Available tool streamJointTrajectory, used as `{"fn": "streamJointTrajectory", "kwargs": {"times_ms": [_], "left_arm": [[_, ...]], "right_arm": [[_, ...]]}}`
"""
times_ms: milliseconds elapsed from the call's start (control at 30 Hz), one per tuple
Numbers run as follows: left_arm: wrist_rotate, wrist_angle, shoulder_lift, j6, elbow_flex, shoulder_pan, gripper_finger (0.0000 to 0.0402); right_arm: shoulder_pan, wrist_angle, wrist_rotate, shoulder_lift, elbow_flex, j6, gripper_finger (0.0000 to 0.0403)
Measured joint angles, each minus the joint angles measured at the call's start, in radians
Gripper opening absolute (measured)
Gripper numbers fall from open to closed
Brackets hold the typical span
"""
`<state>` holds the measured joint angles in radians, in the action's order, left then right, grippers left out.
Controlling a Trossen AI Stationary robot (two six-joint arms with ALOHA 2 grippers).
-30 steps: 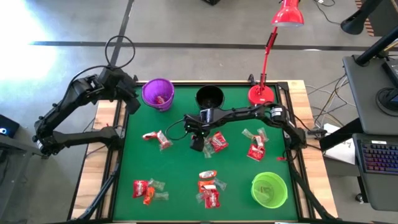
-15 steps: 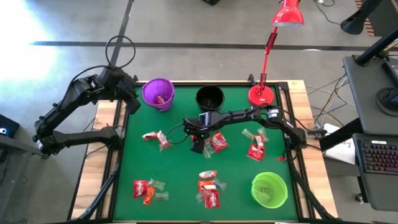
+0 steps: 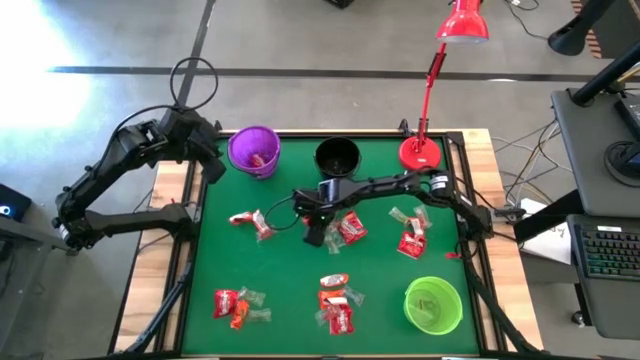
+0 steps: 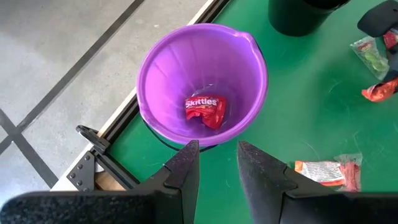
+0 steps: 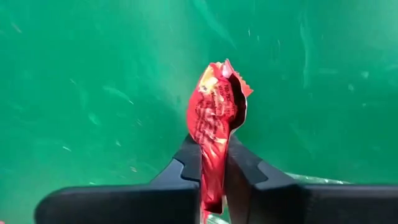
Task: Sort candy
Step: Put the orange candy into the black bucket
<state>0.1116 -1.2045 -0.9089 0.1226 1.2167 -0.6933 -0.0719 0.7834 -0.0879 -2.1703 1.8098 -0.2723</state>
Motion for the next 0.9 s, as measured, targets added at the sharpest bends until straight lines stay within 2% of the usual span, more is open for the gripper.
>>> {"fn": "streamJointTrajectory", "kwargs": {"times_ms": [233,500,667,900], "left_arm": [[0.000,0.000,0.000,-0.001,-0.001,0.000,0.0092],[0.000,0.000,0.000,-0.003,-0.001,0.000,0.0092],[0.000,0.000,0.000,-0.004,-0.001,0.000,0.0092],[0.000,-0.001,0.000,-0.004,-0.001,0.000,0.0092]], "right_arm": [[0.000,0.112,0.011,0.010,0.187,-0.015,0.0015],[-0.035,0.341,0.213,0.013,0.402,0.032,0.0014],[-0.084,0.496,0.300,0.013,0.475,0.036,0.0013],[-0.171,0.563,0.306,0.016,0.480,0.044,0.0013]]}}
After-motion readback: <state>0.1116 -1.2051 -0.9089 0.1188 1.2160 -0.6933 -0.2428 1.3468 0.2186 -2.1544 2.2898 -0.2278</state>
